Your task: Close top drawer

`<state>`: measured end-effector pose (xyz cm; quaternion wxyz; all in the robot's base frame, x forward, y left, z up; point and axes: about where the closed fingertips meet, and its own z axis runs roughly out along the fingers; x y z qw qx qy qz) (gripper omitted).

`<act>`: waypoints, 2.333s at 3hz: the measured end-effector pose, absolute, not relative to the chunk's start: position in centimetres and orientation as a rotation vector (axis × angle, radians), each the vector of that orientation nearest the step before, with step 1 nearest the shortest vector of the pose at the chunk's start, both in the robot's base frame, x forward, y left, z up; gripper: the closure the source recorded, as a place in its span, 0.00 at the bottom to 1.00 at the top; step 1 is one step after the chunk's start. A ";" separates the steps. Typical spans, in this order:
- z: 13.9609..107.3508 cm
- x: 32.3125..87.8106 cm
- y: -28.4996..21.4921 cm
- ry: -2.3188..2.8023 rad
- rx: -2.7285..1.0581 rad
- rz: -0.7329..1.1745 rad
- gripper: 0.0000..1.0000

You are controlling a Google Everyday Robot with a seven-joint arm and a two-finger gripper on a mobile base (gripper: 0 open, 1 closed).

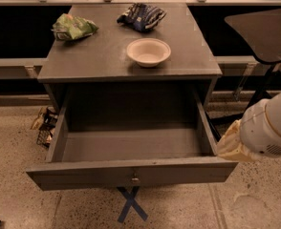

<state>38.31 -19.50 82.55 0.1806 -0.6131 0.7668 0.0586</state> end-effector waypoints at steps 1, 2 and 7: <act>80.7 37.5 -18.4 2.072 -1.753 0.069 1.00; 77.6 37.8 -18.3 2.028 -1.749 -0.025 1.00; 67.6 42.4 -19.2 1.914 -1.576 -0.187 1.00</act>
Offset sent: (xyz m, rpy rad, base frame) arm 0.0002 0.0101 -0.0853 -0.0888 -0.2670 0.0365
